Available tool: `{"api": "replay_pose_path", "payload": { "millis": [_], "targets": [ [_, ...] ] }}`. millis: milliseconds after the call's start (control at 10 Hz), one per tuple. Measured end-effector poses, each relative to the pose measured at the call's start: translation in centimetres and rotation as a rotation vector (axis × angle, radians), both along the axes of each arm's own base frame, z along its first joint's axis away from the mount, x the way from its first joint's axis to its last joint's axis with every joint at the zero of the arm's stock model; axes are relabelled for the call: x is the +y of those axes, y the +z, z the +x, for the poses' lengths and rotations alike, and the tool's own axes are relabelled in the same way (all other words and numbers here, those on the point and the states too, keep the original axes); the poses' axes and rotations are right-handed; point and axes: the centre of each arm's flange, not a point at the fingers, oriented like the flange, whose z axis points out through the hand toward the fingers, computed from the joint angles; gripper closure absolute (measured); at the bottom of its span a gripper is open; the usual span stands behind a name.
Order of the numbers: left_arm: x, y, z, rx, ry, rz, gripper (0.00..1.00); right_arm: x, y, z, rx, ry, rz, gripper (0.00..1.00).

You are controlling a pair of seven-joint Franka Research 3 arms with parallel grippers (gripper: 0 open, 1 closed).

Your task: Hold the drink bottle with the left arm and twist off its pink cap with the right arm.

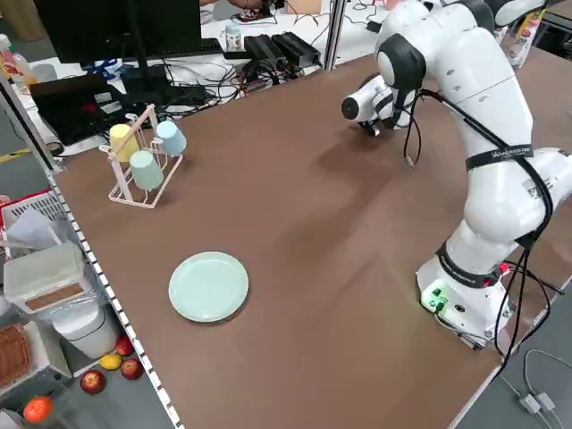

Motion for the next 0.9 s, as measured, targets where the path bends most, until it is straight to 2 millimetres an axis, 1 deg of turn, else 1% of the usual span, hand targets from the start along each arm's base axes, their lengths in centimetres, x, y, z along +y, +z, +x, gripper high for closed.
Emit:
{"api": "replay_pose_path", "payload": {
  "millis": [300,700,900],
  "targets": [
    [0.0,-0.01,0.0,0.0,0.0,0.0,0.38,0.03,0.01,-0.03,-0.006,0.075,-0.017,0.57],
    [0.06,0.03,0.26,-0.003,0.004,-0.001,0.38,0.03,0.09,0.13,-0.03,0.268,-0.052,0.57],
    [0.05,0.0,0.39,-0.004,0.005,-0.003,0.38,-0.01,0.07,0.22,-0.038,0.314,-0.06,0.57]
  ]
}}
